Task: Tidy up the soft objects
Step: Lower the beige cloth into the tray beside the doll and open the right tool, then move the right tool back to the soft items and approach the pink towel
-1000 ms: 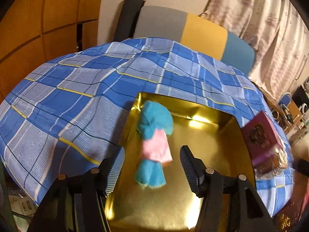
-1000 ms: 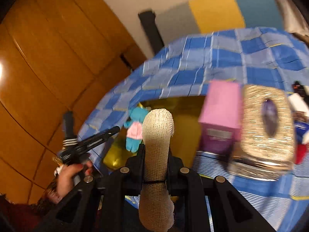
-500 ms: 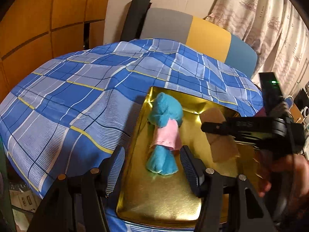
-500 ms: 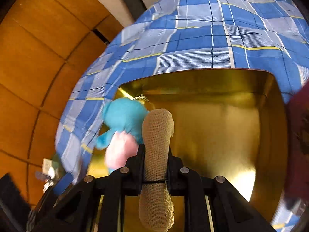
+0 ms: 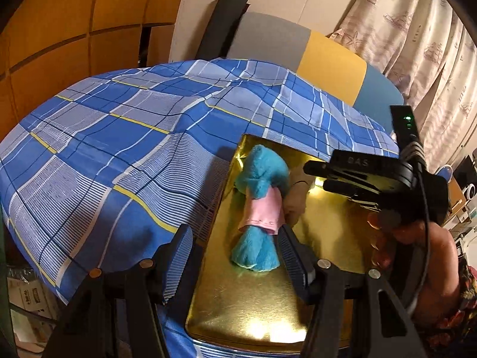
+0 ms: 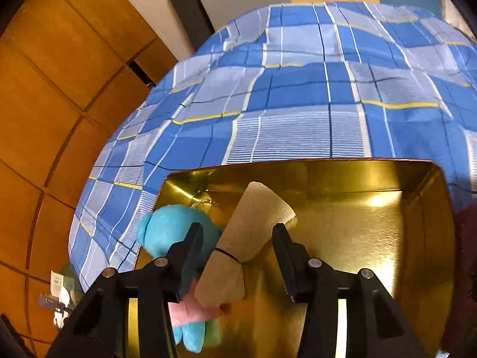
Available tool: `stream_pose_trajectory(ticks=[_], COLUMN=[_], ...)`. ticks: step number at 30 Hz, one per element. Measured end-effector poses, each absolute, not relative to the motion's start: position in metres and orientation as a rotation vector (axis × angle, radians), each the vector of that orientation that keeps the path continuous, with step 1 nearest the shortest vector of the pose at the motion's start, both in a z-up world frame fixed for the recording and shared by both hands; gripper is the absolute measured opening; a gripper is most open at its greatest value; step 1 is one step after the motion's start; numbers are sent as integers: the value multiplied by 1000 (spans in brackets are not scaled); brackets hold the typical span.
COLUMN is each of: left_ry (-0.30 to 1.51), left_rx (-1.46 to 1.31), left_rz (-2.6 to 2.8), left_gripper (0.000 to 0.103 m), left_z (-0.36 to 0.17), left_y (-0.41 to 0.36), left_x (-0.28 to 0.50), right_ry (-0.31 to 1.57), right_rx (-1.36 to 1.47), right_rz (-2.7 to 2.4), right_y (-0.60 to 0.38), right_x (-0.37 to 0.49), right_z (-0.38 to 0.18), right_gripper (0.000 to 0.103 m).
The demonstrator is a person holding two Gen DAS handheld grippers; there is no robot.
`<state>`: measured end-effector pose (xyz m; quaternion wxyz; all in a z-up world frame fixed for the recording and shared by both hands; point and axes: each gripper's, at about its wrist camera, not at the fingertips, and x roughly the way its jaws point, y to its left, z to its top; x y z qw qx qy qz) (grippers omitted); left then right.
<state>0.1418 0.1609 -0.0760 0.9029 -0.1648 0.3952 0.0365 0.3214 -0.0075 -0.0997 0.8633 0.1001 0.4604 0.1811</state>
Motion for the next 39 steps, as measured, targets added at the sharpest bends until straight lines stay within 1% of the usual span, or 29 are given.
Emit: stream_pose_trajectory(ticks=[3, 14, 21, 26, 31, 33, 35, 39], left_ry=[825, 828, 798, 789, 787, 782, 776, 761], left_rx=[-332, -297, -370, -358, -340, -329, -320, -307], left_rz=[61, 52, -7, -29, -61, -81, -108, -170], left_gripper=[60, 60, 60, 60, 60, 60, 60, 60], left_z=[-78, -78, -76, -73, -69, -67, -65, -60], left_y=[155, 143, 142, 135, 124, 118, 111, 96], left_x=[142, 140, 136, 132, 130, 128, 126, 122], right_ry=[940, 922, 822, 736, 621, 581, 539, 504], right_rx=[159, 156, 132, 110, 110, 110, 115, 140], right_rz=[397, 447, 468, 468, 433, 406, 362, 284], right_y=[-8, -21, -29, -43, -76, -92, -113, -154], right_x=[305, 259, 219, 193, 161, 151, 139, 123], right_z=[-92, -79, -54, -33, -2, 8, 18, 29], right_gripper=[53, 54, 55, 55, 55, 59, 61, 61])
